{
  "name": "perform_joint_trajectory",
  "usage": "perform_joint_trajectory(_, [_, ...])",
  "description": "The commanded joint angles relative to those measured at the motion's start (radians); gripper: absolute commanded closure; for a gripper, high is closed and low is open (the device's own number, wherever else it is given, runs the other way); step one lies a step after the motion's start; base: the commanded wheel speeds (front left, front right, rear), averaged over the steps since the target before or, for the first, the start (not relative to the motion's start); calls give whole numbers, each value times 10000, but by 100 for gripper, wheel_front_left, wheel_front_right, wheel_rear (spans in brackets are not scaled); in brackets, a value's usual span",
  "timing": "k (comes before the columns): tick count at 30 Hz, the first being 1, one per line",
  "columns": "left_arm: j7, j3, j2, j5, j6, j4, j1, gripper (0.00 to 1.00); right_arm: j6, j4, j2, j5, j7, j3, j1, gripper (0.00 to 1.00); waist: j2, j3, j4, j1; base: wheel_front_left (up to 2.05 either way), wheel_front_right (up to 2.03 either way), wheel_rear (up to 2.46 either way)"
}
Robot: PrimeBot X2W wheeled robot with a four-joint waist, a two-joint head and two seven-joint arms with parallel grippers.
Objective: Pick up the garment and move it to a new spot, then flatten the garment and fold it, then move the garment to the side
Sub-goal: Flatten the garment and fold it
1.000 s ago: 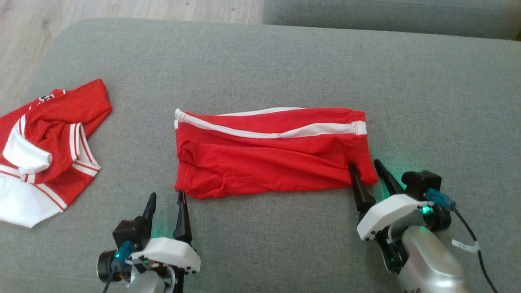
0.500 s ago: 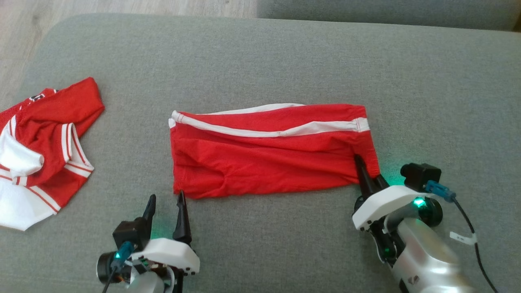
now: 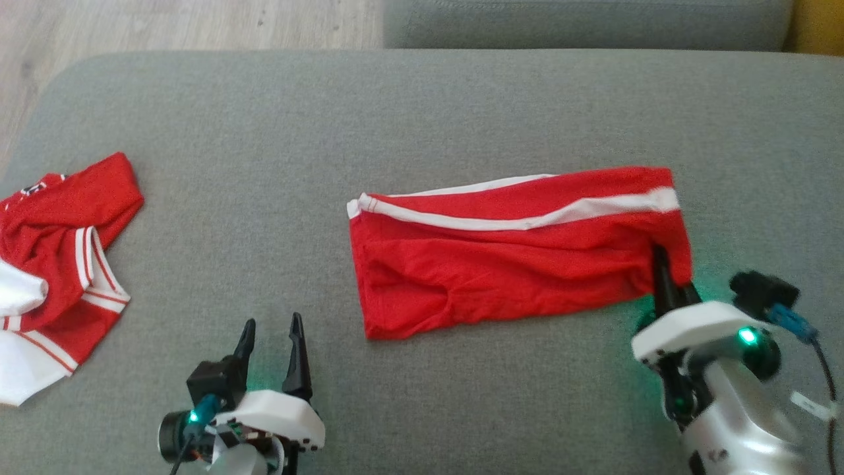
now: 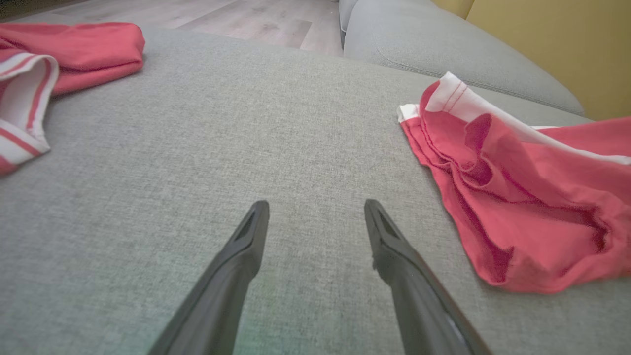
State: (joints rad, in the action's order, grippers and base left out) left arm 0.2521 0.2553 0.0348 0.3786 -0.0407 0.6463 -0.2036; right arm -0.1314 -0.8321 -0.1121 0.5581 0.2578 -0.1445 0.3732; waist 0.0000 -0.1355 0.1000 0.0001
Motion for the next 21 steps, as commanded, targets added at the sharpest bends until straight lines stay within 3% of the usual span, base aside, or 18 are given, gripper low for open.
perform_joint_trajectory(1, [97,-242,154,-11,5,-157,-126,0,7,575,106,-118,39,-332,279,100,0,102,-90,-1,0,0,0])
perform_joint_trajectory(7, [97,-77,154,58,21,-47,-105,0,7,2222,393,160,39,-1495,306,100,0,310,5,-1,0,0,0])
perform_joint_trajectory(12, [97,61,154,109,-8,-100,-89,0,7,3059,492,476,-121,-3080,422,100,0,402,533,-1,0,0,0])
perform_joint_trajectory(15, [97,235,154,181,-4,-131,-50,0,7,3042,532,479,-355,-4080,650,100,0,419,1194,-1,0,0,0])
perform_joint_trajectory(21, [97,432,154,240,-12,-102,-43,0,7,2204,577,149,-335,-4685,1013,100,0,365,2020,-1,0,0,0])
